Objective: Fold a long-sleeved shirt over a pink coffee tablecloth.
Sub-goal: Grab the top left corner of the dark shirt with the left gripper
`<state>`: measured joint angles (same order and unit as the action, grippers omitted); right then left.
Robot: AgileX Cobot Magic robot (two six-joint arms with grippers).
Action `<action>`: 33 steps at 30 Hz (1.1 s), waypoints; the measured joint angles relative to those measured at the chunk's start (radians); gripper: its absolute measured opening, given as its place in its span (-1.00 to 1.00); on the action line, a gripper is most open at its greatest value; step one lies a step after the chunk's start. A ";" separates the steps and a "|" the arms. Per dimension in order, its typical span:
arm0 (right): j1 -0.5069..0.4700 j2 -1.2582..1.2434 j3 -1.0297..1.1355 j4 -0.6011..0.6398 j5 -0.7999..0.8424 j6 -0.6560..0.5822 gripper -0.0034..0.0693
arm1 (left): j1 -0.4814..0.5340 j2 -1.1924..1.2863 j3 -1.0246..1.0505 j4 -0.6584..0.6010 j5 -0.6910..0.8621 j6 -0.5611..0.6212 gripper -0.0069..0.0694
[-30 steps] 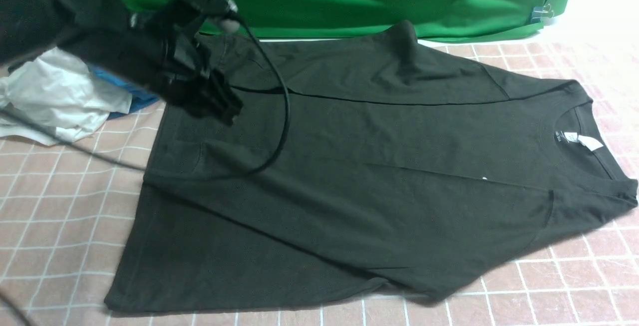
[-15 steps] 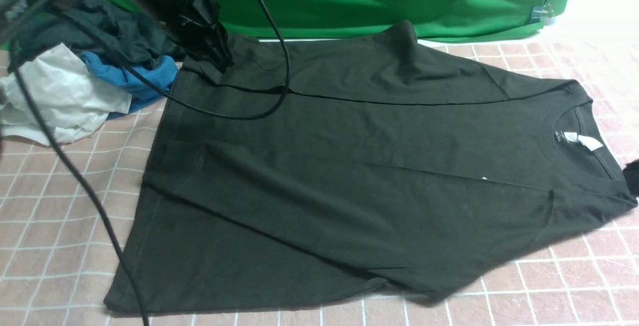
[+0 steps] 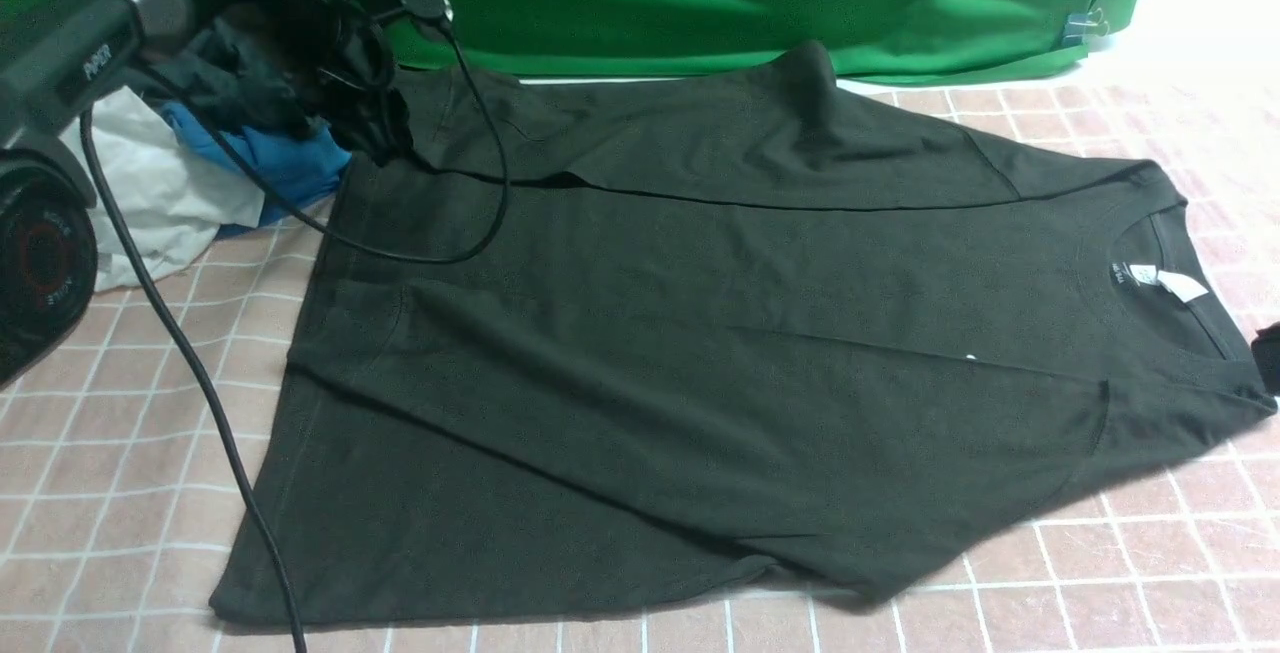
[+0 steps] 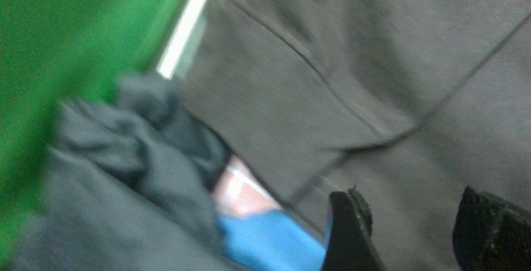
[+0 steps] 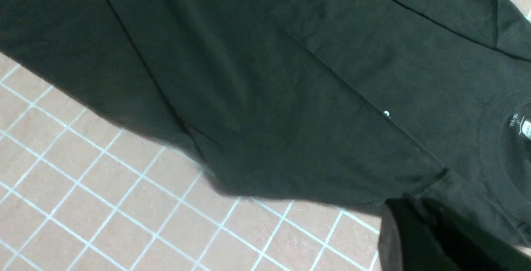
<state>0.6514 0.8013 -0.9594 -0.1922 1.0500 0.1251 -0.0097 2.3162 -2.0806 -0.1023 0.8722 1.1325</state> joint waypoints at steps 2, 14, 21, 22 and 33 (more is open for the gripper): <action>0.000 0.000 0.000 0.000 0.000 0.000 -0.83 | 0.000 0.001 0.000 0.001 -0.034 0.059 0.12; 0.000 0.000 0.000 0.000 0.001 -0.005 -0.79 | 0.000 0.083 -0.001 0.001 -0.083 0.347 0.13; 0.000 0.000 0.000 0.000 0.001 -0.027 -0.79 | 0.000 0.118 -0.002 0.024 -0.132 0.362 0.13; 0.000 0.000 0.000 0.000 0.001 -0.029 -0.79 | 0.000 0.121 -0.002 0.026 -0.157 0.362 0.13; 0.000 0.000 0.000 0.000 0.001 -0.030 -0.79 | 0.000 0.155 -0.005 0.027 -0.292 0.362 0.02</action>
<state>0.6514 0.8013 -0.9594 -0.1922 1.0511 0.0954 -0.0097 2.4711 -2.0860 -0.0755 0.5798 1.4941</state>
